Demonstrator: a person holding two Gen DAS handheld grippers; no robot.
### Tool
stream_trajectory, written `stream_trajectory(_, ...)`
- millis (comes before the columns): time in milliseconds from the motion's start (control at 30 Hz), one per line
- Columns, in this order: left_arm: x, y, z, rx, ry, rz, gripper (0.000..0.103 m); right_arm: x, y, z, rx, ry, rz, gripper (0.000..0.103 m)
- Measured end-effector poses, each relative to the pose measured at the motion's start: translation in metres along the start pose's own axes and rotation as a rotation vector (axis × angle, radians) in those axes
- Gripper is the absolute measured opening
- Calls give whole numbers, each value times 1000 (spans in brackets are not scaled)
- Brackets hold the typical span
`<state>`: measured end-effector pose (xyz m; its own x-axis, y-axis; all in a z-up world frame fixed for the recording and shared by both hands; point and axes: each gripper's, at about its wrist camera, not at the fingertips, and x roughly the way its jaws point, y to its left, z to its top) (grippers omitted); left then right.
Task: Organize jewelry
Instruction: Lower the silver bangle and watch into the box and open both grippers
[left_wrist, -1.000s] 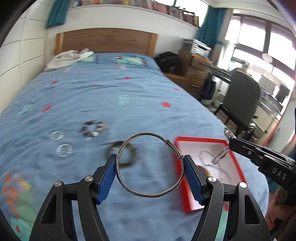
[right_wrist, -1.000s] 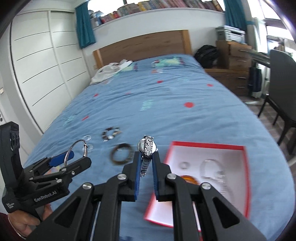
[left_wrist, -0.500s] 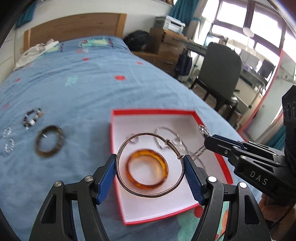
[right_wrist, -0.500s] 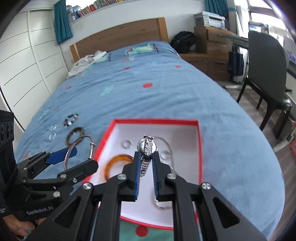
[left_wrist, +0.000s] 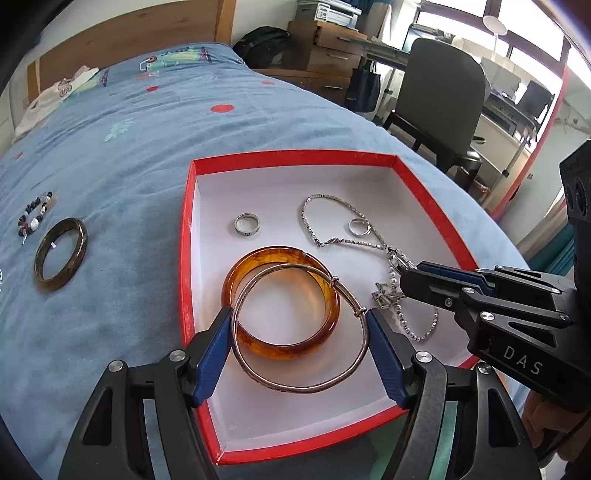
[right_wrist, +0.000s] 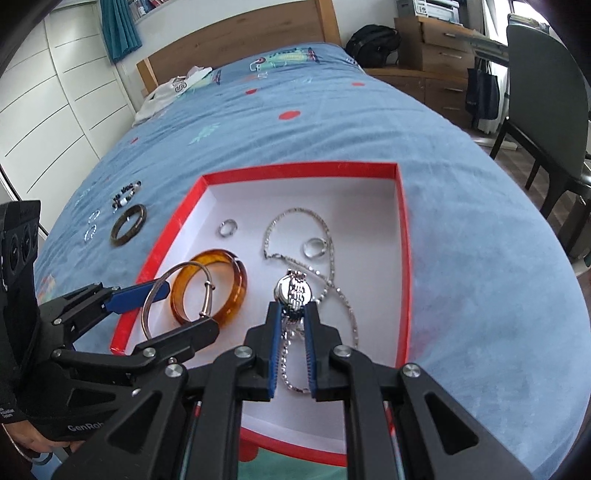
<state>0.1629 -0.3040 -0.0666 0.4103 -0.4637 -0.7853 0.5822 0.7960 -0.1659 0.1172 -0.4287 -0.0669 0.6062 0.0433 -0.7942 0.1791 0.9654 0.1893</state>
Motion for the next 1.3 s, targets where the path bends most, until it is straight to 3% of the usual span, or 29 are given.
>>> stream_trajectory(633, 12, -10, -11, 145, 16, 80, 70, 10, 0, -3, -128, 133, -21, 12)
stream_trajectory(1000, 14, -15, -10, 174, 28, 108, 70, 5, -4, -4, -116, 150, -46, 13)
stream_trajectory(1300, 12, -14, -8, 179, 42, 89, 70, -8, -8, -8, -88, 147, -68, 13)
